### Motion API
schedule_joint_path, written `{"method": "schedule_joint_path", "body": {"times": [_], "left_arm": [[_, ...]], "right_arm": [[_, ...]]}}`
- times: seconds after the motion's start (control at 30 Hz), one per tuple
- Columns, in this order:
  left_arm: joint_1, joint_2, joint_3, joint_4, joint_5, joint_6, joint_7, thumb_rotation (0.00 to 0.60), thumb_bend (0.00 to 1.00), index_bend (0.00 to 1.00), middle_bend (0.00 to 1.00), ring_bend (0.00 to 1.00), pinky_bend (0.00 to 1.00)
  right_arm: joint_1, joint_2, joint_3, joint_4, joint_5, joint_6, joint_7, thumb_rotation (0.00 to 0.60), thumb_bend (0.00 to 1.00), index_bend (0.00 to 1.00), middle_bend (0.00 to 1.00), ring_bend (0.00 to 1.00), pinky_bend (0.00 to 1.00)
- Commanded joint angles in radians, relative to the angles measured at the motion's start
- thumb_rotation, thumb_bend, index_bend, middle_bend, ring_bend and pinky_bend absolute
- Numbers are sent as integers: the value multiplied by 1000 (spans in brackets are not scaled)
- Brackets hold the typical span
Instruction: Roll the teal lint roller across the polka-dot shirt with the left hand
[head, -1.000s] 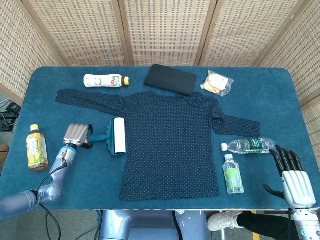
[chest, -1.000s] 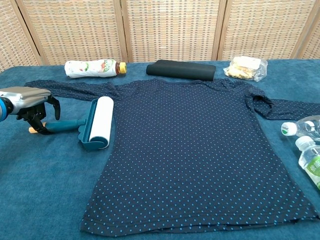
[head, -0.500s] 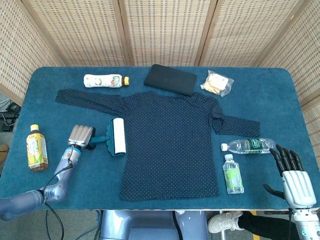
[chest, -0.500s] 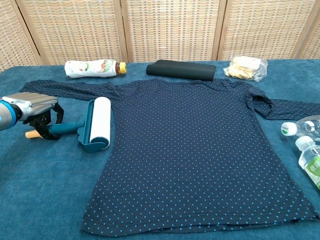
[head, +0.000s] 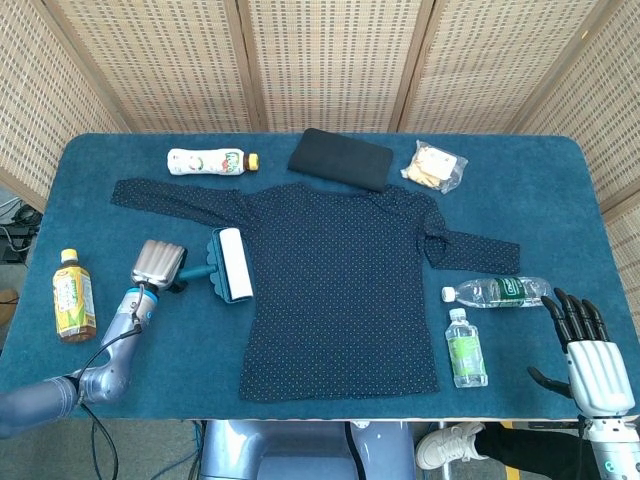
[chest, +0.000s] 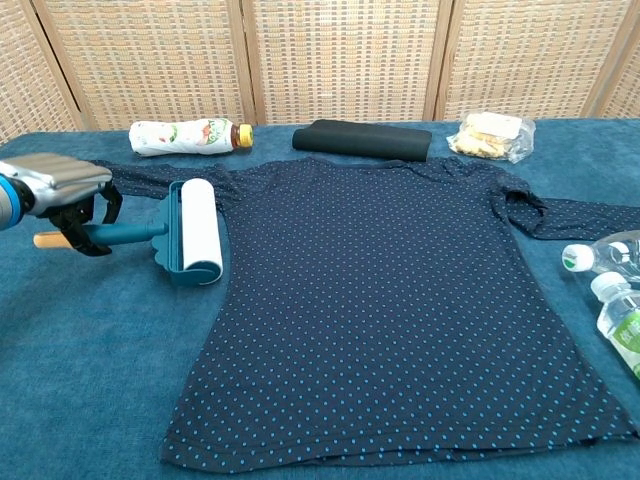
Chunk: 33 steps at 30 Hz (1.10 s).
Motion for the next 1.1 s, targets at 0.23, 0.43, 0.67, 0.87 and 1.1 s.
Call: {"method": "schedule_joint_path", "body": {"times": [0.23,0.43,0.67,0.87,1.1], "left_arm": [[-85,148,-12,-120,47,-78,35,600,730,905,905,756,696],[-133,157,-15,-117,68,-152,-6,600,707,905,905,756,695],[-177,122,6,-78,39,-197,-5,600,704,905,905,756,695],[-219,93,23,-44,0,-243,-6,600,703,905,905,756,695],[-261,61,46,-12,-30,-267,-18,600,701,905,905,756,695]], "right_arm": [[1,2,7,7,18,-7,11,600,88,0,0,0,0],[4,-1,17,23,47,-21,20,600,88,0,0,0,0],[7,-5,23,40,63,-32,25,600,88,0,0,0,0],[10,-10,25,52,73,-42,25,600,88,0,0,0,0],[11,-10,29,59,82,-45,31,600,88,0,0,0,0]]}}
